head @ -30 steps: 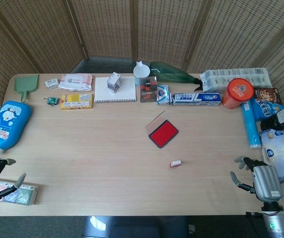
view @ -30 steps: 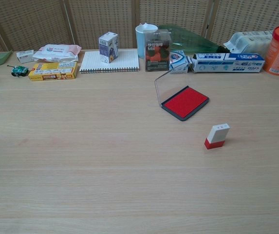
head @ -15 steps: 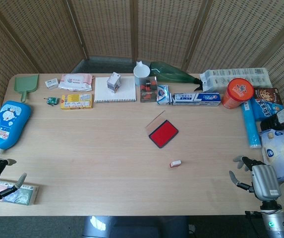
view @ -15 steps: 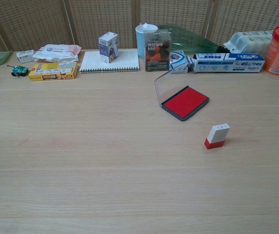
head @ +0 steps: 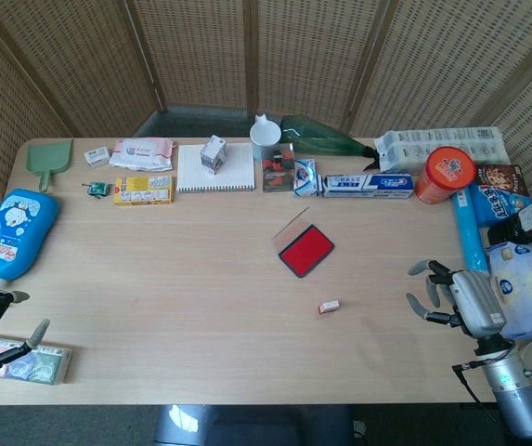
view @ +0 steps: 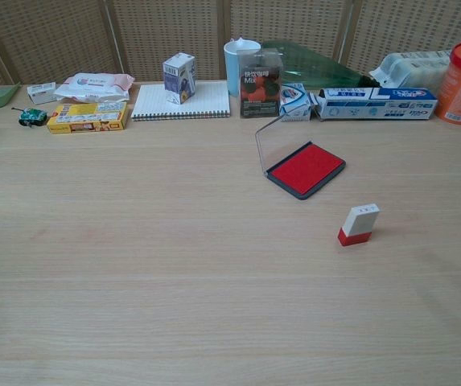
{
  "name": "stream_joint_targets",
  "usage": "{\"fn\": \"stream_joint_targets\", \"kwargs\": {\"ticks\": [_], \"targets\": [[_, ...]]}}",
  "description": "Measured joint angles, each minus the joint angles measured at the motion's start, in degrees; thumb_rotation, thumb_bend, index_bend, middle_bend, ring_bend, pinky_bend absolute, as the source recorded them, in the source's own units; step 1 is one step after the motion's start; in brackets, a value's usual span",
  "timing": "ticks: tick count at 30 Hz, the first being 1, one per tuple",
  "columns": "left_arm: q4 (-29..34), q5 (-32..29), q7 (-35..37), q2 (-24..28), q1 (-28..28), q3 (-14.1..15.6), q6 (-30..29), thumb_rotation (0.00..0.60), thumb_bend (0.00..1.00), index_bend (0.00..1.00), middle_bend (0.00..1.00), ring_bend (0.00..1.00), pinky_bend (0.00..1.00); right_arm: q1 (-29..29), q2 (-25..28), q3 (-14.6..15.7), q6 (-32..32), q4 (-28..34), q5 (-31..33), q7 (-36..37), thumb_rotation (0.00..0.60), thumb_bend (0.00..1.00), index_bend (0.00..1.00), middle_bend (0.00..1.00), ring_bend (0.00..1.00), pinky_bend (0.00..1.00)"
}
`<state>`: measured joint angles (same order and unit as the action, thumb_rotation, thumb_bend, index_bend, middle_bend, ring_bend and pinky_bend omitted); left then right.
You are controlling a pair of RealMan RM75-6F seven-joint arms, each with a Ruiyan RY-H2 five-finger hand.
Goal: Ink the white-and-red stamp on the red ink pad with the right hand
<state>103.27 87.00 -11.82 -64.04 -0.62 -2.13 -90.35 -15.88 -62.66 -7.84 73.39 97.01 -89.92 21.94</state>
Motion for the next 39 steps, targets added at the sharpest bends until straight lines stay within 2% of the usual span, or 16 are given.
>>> {"fn": "stream_joint_targets", "kwargs": {"ticks": [3, 8, 13, 16, 18, 27, 39], "targets": [[0.0, -0.4, -0.3, 0.3, 0.7, -0.4, 0.8, 0.123, 0.22, 0.33, 0.38, 0.27, 0.16, -3.3, 2.2, -0.1, -5.6, 1.6, 0.0, 1.0, 0.415, 0.38, 0.46, 1.00, 1.00, 1.00], [-0.2, -1.3, 0.0, 0.6, 1.8, -1.2, 2.2, 0.128, 0.22, 0.33, 0.38, 0.27, 0.16, -7.9, 3.5, 0.4, -12.5, 3.6, 0.6, -1.7, 0.416, 0.38, 0.46, 1.00, 1.00, 1.00], [-0.5, -1.8, 0.0, 0.7, 2.9, -1.5, 3.5, 0.129, 0.22, 0.33, 0.38, 0.27, 0.16, -10.4, 4.0, 1.4, -17.7, 4.9, 1.7, -5.9, 0.429, 0.31, 0.45, 1.00, 1.00, 1.00], [-0.5, -2.0, -0.2, 0.7, 3.5, -1.9, 3.9, 0.130, 0.22, 0.33, 0.38, 0.27, 0.16, -11.3, 3.9, 1.8, -19.1, 5.5, 3.1, -8.7, 0.435, 0.23, 0.43, 1.00, 1.00, 1.00], [-0.5, -2.1, -0.4, 0.7, 3.8, -2.0, 4.1, 0.129, 0.22, 0.33, 0.38, 0.27, 0.16, -11.6, 3.7, 1.9, -19.5, 5.9, 4.0, -10.4, 0.437, 0.21, 0.43, 1.00, 1.00, 1.00], [-0.1, -2.0, -1.0, 1.4, 5.5, -3.1, 4.8, 0.133, 0.21, 0.33, 0.38, 0.27, 0.16, -12.8, -0.2, 2.2, -20.7, 6.7, 10.5, -20.1, 0.439, 0.33, 0.45, 1.00, 1.00, 1.00], [0.5, -2.2, -1.3, 2.1, 7.2, -3.3, 6.3, 0.134, 0.22, 0.33, 0.38, 0.27, 0.16, -14.9, -6.2, 2.4, -21.9, 5.3, 16.2, -26.3, 0.437, 0.34, 0.47, 1.00, 1.00, 1.00]]}}
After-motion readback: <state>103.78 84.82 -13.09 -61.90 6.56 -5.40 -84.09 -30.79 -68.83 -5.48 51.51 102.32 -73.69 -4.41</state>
